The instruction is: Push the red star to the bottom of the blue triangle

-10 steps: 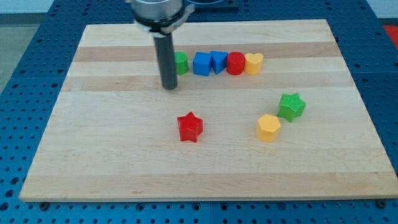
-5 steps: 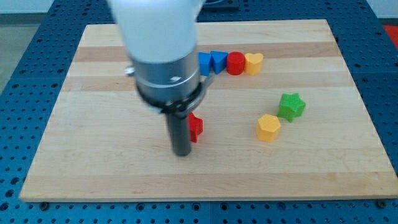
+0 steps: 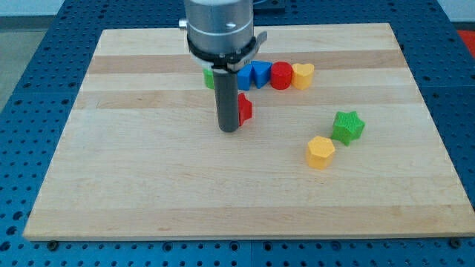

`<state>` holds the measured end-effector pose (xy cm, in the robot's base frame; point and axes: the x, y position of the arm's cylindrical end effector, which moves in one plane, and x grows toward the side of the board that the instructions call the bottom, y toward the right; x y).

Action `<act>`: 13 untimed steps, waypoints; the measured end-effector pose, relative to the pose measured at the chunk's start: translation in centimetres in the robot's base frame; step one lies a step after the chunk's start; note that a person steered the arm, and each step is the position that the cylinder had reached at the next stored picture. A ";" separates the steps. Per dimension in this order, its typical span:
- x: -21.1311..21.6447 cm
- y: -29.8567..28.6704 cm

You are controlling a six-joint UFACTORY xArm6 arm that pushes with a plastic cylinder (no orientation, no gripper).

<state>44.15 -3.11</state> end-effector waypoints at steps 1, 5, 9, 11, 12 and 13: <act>0.3 -1.2; 1.0 1.0; -1.3 4.9; -1.8 5.3; -3.1 7.4; -2.9 7.8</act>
<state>41.29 4.67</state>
